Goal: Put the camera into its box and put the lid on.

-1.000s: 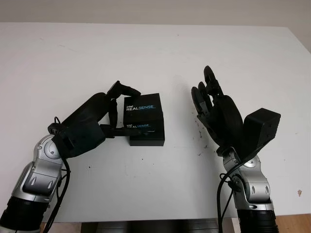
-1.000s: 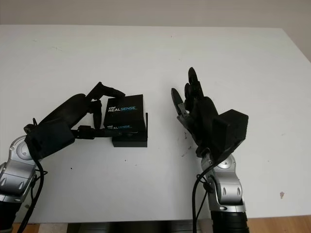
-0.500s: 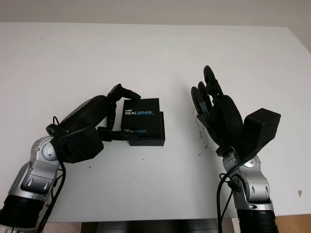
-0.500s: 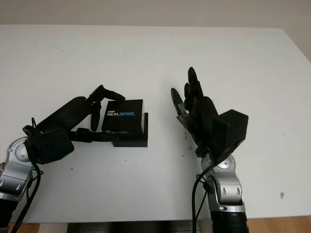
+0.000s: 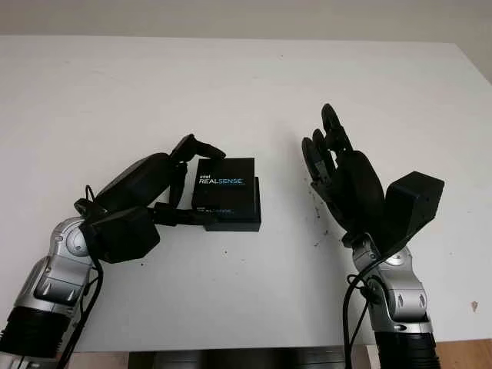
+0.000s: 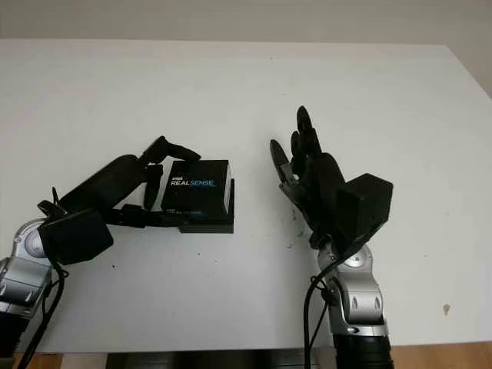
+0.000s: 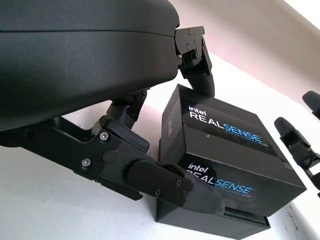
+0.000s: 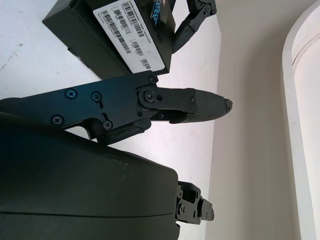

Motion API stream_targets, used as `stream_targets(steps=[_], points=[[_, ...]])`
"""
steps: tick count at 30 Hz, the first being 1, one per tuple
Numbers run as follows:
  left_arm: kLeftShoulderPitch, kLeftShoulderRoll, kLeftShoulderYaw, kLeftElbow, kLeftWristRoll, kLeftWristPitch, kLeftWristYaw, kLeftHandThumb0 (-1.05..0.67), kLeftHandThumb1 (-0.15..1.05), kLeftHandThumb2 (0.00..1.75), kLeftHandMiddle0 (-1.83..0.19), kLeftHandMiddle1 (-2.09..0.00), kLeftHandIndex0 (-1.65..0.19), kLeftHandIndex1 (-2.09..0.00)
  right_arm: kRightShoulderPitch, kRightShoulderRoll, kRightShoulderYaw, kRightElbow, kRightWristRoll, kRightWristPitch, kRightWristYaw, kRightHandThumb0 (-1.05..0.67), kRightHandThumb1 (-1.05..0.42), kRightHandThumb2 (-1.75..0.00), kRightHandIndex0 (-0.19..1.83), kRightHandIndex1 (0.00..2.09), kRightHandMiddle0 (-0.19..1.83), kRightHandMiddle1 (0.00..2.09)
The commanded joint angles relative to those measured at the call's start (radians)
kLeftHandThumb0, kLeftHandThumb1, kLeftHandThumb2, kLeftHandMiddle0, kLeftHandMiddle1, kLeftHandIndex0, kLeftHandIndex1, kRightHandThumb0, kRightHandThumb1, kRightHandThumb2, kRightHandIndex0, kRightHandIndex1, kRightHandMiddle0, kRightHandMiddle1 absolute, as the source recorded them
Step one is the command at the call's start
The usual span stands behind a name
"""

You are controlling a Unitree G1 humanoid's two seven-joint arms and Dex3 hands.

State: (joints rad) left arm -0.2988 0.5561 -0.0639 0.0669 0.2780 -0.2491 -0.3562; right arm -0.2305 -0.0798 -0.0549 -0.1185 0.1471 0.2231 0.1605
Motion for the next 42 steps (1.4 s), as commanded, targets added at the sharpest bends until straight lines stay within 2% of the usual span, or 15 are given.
stream_targets(steps=[1,12,19,24,33,37,42], points=[[-0.012,-0.007,-0.007,0.004,0.004,-0.02,0.011,-0.41,1.05,0.27,-0.51,-2.09,-0.04,-1.72,0.012,-0.002,-0.002,-0.013,0.005,-0.005,-0.001,-0.57,-1.05,-0.4,-0.15,0.05,-0.11,0.05],[0.009,-0.038,-0.017,-0.025,0.012,-0.018,0.024,-0.39,1.05,0.26,-0.55,-2.09,0.01,-1.88,0.016,0.002,0.001,-0.015,0.003,-0.011,-0.003,-0.56,-1.05,-0.4,-0.15,0.05,-0.11,0.05],[0.033,-0.06,-0.036,-0.077,0.066,-0.006,0.065,-0.38,1.05,0.26,-0.6,-2.09,0.02,-1.85,0.02,0.003,0.002,-0.015,-0.001,-0.013,-0.009,-0.56,-1.05,-0.4,-0.14,0.06,-0.1,0.06],[0.055,-0.069,-0.037,-0.131,0.1,0.052,0.072,-0.37,1.05,0.27,-0.7,-2.09,0.02,-1.78,0.022,0.004,0.001,-0.017,0.006,-0.012,-0.008,-0.57,-1.05,-0.4,-0.15,0.05,-0.11,0.05],[0.096,-0.066,-0.024,-0.213,0.107,0.138,0.069,-0.33,1.05,0.27,-0.65,-2.09,0.02,-1.69,0.023,0.001,0.002,-0.018,0.012,-0.015,-0.006,-0.56,-1.05,-0.4,-0.15,0.05,-0.11,0.05],[0.107,-0.061,-0.02,-0.23,0.111,0.151,0.072,-0.33,1.05,0.27,-0.56,-2.09,0.02,-1.69,0.024,-0.002,0.004,-0.014,0.006,-0.022,-0.006,-0.56,-1.05,-0.4,-0.15,0.05,-0.11,0.06],[0.11,-0.061,-0.018,-0.231,0.111,0.156,0.074,-0.33,1.05,0.27,-0.54,-2.09,0.01,-1.69,0.023,-0.004,0.004,-0.013,0.004,-0.019,-0.008,-0.57,-1.05,-0.4,-0.14,0.06,-0.1,0.06]])
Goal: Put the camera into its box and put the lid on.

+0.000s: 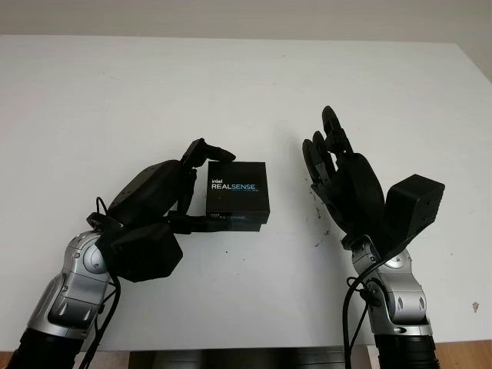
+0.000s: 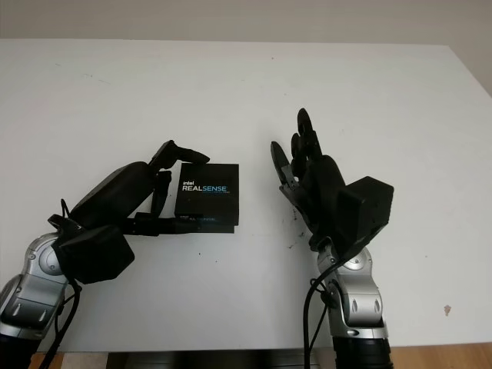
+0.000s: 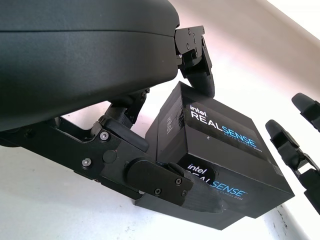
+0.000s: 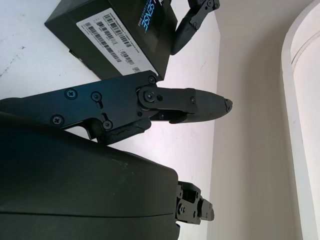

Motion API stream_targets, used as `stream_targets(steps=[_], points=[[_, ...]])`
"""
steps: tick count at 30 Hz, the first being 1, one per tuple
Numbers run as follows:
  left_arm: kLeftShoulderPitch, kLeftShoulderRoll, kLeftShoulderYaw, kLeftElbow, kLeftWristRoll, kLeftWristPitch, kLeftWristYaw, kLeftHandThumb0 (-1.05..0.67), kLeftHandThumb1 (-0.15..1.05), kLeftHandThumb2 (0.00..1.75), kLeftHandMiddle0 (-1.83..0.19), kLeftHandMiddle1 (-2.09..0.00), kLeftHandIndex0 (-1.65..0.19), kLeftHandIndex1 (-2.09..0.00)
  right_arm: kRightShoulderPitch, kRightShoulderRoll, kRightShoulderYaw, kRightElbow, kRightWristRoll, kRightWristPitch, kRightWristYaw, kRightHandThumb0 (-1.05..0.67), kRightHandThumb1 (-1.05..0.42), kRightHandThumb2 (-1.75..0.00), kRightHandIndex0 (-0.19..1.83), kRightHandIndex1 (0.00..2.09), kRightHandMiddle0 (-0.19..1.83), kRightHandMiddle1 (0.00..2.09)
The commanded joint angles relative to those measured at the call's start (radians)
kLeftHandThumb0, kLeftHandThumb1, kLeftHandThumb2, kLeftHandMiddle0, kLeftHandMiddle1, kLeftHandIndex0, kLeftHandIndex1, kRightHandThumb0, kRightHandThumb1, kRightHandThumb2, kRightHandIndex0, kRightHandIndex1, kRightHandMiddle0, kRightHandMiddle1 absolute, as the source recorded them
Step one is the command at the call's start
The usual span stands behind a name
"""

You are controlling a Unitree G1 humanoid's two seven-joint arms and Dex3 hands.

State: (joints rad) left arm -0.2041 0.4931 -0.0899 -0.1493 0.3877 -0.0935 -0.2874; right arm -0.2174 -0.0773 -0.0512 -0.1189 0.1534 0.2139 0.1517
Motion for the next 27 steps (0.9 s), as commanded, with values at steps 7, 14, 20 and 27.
stream_targets(steps=[7,14,20,27], points=[[0.013,0.008,0.009,-0.02,0.004,0.026,-0.003,-0.33,1.05,0.27,-0.45,-2.09,0.01,-1.7,0.008,-0.007,-0.002,-0.014,0.002,-0.001,0.001,-0.56,-1.05,-0.4,-0.15,0.05,-0.1,0.06],[0.012,0.011,0.011,-0.013,-0.002,0.024,-0.001,-0.34,1.05,0.27,-0.39,-2.09,0.0,-1.71,0.007,-0.009,0.0,-0.015,0.002,-0.007,0.008,-0.55,-1.05,-0.41,-0.16,0.05,-0.11,0.05],[0.007,0.011,0.008,-0.012,0.002,0.021,0.0,-0.34,1.05,0.27,-0.43,-2.09,0.0,-1.72,0.008,-0.01,-0.003,-0.019,0.007,0.005,0.009,-0.56,-1.05,-0.4,-0.15,0.05,-0.11,0.05],[0.001,0.008,0.011,-0.017,-0.014,0.03,-0.008,-0.35,1.05,0.27,-0.41,-2.09,0.03,-1.77,0.004,-0.01,-0.001,-0.016,0.004,0.002,0.009,-0.56,-1.05,-0.41,-0.16,0.05,-0.11,0.05]])
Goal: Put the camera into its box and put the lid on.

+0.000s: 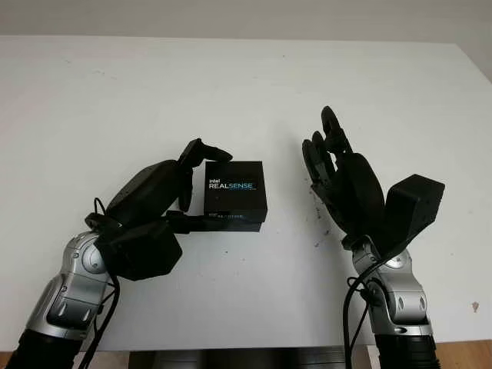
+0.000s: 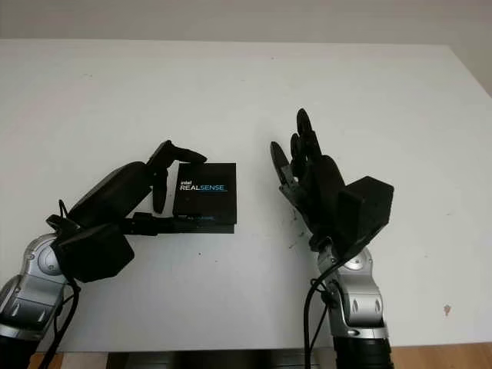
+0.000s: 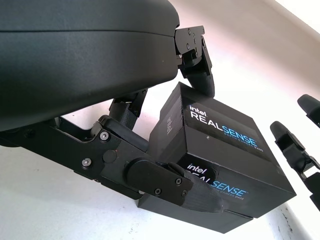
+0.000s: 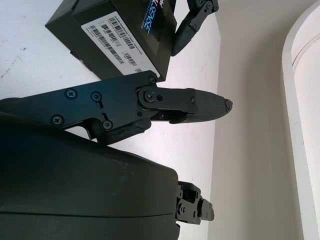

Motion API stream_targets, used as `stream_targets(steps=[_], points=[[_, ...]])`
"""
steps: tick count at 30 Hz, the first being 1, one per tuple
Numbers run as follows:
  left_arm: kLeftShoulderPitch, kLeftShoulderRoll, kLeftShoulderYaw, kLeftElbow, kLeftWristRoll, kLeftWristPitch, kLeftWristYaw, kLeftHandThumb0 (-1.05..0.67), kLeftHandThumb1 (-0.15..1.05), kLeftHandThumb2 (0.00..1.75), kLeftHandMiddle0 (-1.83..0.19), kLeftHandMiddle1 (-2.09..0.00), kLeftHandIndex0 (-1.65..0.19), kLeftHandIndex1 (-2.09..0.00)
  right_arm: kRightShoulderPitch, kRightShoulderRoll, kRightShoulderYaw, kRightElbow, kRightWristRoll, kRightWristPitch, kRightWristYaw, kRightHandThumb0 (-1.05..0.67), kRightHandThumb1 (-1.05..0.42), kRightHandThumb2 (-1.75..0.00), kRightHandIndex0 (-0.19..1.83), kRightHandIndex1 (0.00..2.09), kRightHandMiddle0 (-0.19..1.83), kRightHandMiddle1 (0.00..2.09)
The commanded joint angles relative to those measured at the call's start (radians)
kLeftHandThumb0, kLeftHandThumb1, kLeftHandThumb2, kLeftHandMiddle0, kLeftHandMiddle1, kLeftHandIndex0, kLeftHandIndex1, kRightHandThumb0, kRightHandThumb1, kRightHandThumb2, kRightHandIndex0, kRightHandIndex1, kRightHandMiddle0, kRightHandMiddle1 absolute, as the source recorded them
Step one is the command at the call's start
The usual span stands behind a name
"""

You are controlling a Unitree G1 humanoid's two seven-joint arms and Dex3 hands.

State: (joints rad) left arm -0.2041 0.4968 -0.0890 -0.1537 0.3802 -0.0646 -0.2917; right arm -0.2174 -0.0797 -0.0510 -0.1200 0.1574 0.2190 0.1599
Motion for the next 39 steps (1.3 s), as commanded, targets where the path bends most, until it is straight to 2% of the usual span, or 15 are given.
stream_targets(steps=[1,6,15,21,26,33,39], points=[[0.0,0.005,0.01,-0.012,-0.006,0.0,-0.003,-0.35,1.05,0.28,-0.42,-2.09,0.03,-1.77,0.004,-0.007,-0.001,-0.013,-0.002,-0.007,0.0,-0.56,-1.05,-0.41,-0.16,0.05,-0.11,0.05],[-0.003,0.007,0.01,-0.011,0.0,-0.002,0.002,-0.36,1.05,0.27,-0.52,-2.09,0.02,-1.78,0.001,-0.007,-0.004,-0.01,0.005,-0.003,0.004,-0.56,-1.05,-0.41,-0.16,0.05,-0.11,0.05],[0.015,0.002,0.024,-0.022,-0.03,-0.029,0.005,-0.36,1.05,0.28,-0.42,-2.09,0.01,-1.75,0.0,-0.011,-0.004,-0.003,0.0,-0.012,0.006,-0.56,-1.05,-0.41,-0.16,0.05,-0.11,0.05],[0.03,0.012,0.032,-0.04,-0.023,-0.044,0.003,-0.37,1.05,0.28,-0.48,-2.09,-0.02,-1.71,0.002,-0.009,-0.005,-0.002,0.001,-0.017,0.006,-0.55,-1.05,-0.41,-0.15,0.06,-0.11,0.05],[0.029,0.017,0.034,-0.032,-0.012,-0.05,0.008,-0.38,1.05,0.29,-0.36,-2.09,-0.02,-1.74,0.002,-0.012,-0.004,-0.005,0.002,-0.01,0.008,-0.56,-1.05,-0.4,-0.15,0.06,-0.11,0.05],[0.027,0.015,0.029,-0.025,0.004,-0.049,0.016,-0.39,1.05,0.29,-0.38,-2.09,-0.02,-1.78,0.004,-0.015,-0.005,-0.009,-0.001,-0.006,0.006,-0.56,-1.05,-0.41,-0.15,0.05,-0.11,0.06],[0.013,0.009,0.023,0.004,0.013,-0.062,0.031,-0.39,1.05,0.28,-0.36,-2.09,-0.03,-1.67,0.003,-0.014,-0.008,-0.009,0.009,-0.001,0.01,-0.56,-1.05,-0.4,-0.15,0.06,-0.11,0.05]])
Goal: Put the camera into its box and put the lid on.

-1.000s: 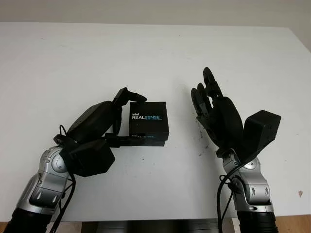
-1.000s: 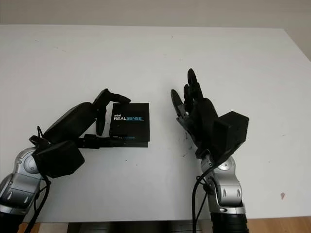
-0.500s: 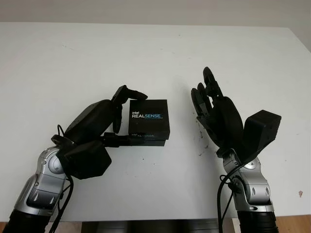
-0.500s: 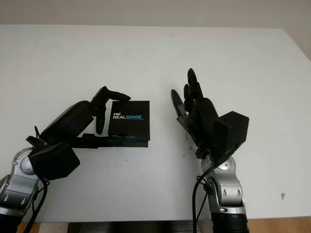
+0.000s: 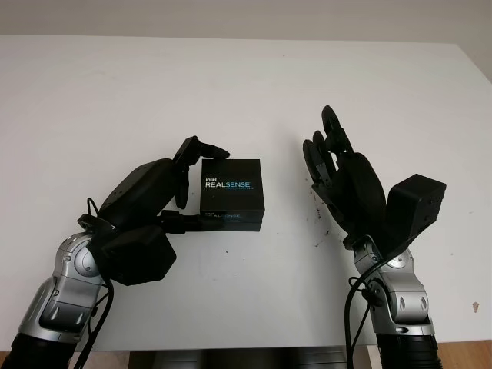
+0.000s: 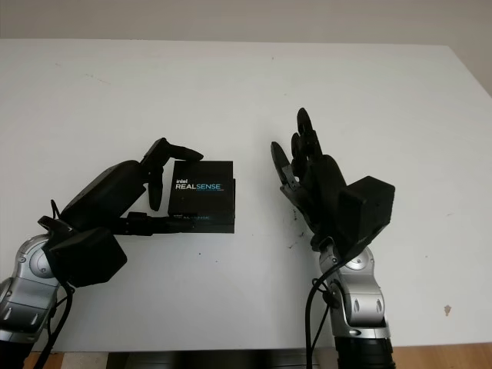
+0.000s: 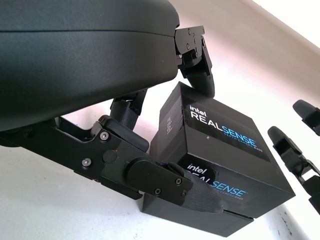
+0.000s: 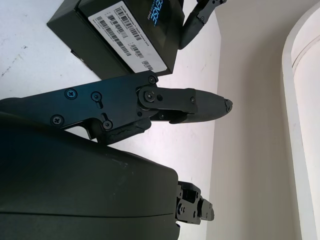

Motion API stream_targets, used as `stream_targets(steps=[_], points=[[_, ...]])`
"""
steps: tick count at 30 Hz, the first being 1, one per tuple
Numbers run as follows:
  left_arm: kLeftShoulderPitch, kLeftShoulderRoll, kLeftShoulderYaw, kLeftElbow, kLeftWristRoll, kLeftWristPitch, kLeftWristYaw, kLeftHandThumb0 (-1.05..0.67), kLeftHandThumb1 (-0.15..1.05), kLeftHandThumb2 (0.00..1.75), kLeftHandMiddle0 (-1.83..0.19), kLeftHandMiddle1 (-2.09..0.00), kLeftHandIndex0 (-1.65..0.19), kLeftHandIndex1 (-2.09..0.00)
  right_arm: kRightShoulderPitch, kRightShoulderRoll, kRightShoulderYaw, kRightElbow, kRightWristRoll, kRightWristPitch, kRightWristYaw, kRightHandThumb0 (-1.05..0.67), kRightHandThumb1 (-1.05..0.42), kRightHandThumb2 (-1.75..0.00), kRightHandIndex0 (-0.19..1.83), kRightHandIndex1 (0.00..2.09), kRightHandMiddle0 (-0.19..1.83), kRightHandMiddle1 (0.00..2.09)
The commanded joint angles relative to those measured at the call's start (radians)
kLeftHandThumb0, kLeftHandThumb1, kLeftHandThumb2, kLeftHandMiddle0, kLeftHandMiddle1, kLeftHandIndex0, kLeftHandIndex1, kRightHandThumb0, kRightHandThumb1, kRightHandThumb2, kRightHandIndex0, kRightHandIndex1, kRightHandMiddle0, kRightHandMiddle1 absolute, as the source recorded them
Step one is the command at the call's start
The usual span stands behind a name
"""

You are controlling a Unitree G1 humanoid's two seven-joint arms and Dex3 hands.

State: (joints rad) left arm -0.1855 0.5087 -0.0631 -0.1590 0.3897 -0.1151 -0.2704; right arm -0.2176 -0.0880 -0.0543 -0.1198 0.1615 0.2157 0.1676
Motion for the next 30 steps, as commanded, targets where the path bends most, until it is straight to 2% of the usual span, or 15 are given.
stream_targets(steps=[1,6,10,13,25,30], points=[[-0.011,-0.005,-0.006,0.022,0.008,-0.019,0.017,-0.39,1.05,0.29,-0.38,-2.09,-0.04,-1.67,0.004,-0.007,-0.003,-0.009,0.003,-0.001,0.003,-0.55,-1.05,-0.4,-0.16,0.05,-0.11,0.05],[-0.044,-0.013,-0.026,0.105,0.022,-0.081,0.054,-0.38,1.05,0.25,-0.45,-2.09,-0.02,-1.79,0.008,-0.005,0.001,-0.007,-0.006,-0.015,0.0,-0.55,-1.05,-0.41,-0.15,0.06,-0.1,0.06],[-0.06,-0.016,-0.038,0.132,0.025,-0.097,0.054,-0.37,1.05,0.24,-0.41,-2.09,-0.03,-1.75,0.009,-0.007,-0.003,-0.02,0.005,0.009,0.002,-0.55,-1.05,-0.4,-0.16,0.05,-0.11,0.05],[-0.065,-0.018,-0.041,0.139,0.026,-0.099,0.055,-0.37,1.05,0.24,-0.48,-2.09,-0.05,-1.72,0.009,-0.01,-0.003,-0.02,0.01,0.014,0.006,-0.56,-1.05,-0.4,-0.16,0.05,-0.12,0.05],[-0.061,-0.018,-0.037,0.136,0.012,-0.104,0.051,-0.37,1.05,0.24,-0.49,-2.09,-0.04,-1.78,0.009,-0.011,-0.001,-0.013,0.002,-0.002,0.003,-0.56,-1.05,-0.41,-0.16,0.05,-0.11,0.06],[-0.043,-0.004,-0.025,0.108,-0.004,-0.091,0.029,-0.37,1.05,0.25,-0.41,-2.09,-0.03,-1.79,0.009,-0.012,-0.001,-0.013,0.001,0.002,0.002,-0.56,-1.05,-0.41,-0.15,0.06,-0.1,0.06]])
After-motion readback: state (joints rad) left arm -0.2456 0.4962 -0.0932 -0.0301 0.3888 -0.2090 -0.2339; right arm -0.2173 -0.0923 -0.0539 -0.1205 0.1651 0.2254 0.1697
